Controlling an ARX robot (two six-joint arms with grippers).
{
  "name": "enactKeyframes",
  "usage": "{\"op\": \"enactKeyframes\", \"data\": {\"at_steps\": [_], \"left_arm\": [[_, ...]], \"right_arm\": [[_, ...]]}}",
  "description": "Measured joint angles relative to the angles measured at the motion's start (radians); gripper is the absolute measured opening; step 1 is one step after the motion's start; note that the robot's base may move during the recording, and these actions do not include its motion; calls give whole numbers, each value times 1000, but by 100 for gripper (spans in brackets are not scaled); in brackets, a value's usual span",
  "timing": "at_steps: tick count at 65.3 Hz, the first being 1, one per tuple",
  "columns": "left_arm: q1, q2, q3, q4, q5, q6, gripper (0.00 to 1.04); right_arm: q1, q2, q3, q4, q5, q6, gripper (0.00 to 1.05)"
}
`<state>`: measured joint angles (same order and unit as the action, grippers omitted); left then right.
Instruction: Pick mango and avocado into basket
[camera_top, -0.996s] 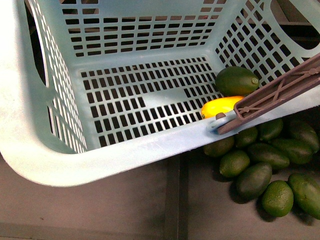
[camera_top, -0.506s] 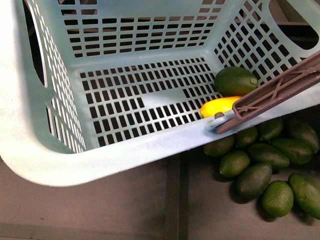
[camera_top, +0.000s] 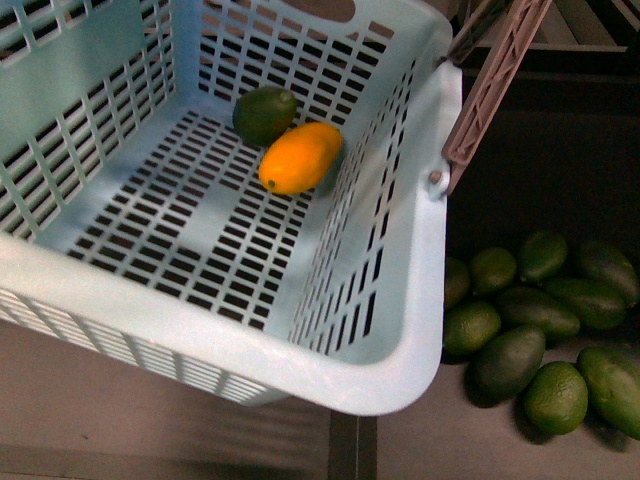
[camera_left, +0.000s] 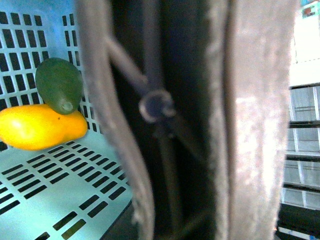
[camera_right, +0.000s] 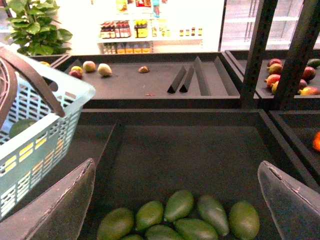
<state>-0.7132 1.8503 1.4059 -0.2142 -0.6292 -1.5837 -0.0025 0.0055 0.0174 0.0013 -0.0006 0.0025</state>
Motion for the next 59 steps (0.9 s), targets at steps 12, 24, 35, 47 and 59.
{"op": "enactKeyframes", "data": {"at_steps": [12, 24, 35, 47, 59], "left_arm": [[18, 0, -82, 79, 88, -75, 14], [108, 37, -70, 159, 174, -74, 14], [216, 167, 18, 181, 244, -12, 14], [284, 283, 119, 189, 324, 31, 14], [325, 340, 157, 190, 361, 45, 14]], "right_arm": [[0, 0, 0, 0, 1, 0, 96], [0, 0, 0, 0, 1, 0, 96], [0, 0, 0, 0, 1, 0, 96], [0, 0, 0, 0, 1, 0, 96], [0, 0, 0, 0, 1, 0, 96]]}}
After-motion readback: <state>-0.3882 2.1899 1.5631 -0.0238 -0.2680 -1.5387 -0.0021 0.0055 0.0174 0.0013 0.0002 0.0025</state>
